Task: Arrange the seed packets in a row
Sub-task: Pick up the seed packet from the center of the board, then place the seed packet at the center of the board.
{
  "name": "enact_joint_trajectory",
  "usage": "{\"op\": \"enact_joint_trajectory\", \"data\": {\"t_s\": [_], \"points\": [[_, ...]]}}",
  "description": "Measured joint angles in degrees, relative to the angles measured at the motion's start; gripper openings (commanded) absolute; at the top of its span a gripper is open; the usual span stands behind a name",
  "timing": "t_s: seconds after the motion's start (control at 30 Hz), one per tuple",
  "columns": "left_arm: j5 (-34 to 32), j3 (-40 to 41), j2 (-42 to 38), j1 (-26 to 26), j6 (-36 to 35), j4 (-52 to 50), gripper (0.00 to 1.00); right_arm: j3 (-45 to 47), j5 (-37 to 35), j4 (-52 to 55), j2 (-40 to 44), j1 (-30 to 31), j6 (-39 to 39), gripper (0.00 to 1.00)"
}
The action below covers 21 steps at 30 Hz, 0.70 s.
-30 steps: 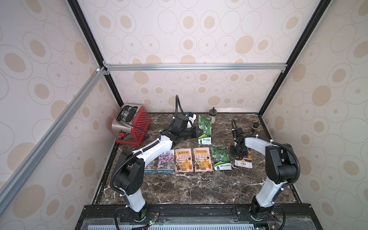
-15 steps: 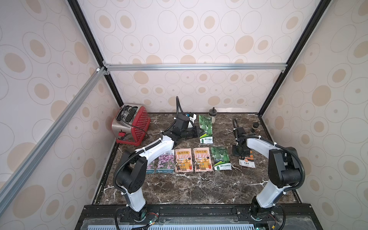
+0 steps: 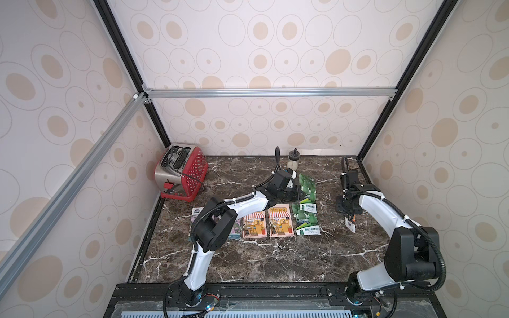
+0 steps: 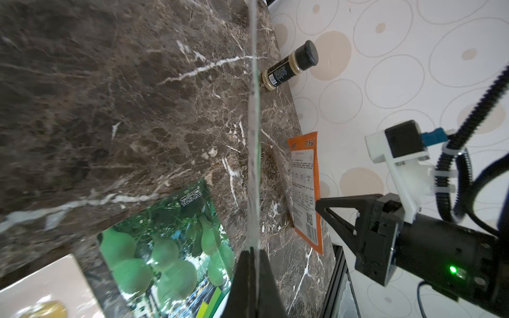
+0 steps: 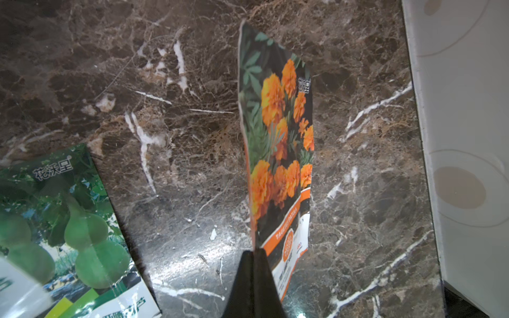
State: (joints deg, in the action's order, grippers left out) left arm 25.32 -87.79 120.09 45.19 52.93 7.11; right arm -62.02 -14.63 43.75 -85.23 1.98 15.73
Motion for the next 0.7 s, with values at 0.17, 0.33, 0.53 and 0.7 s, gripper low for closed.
{"op": "enact_joint_trajectory", "data": {"t_s": [0.17,0.33,0.53,0.7], "points": [[-1.27,-2.69,4.76,2.69,4.63,3.61,0.0,-0.66,0.0,2.08,2.54,-0.85,-0.33,0.0],[-2.73,-4.55,9.51,5.44,10.64,7.02,0.0,-1.97,-0.28,2.71,4.0,-1.42,-0.59,0.0],[-4.48,-8.11,13.7,8.74,15.21,6.88,0.0,-1.97,-0.68,3.93,4.85,-1.79,-1.14,0.0],[-4.87,-12.39,16.22,10.43,17.07,5.84,0.0,-1.97,-0.81,4.44,5.99,-2.12,-1.77,0.0]]}}
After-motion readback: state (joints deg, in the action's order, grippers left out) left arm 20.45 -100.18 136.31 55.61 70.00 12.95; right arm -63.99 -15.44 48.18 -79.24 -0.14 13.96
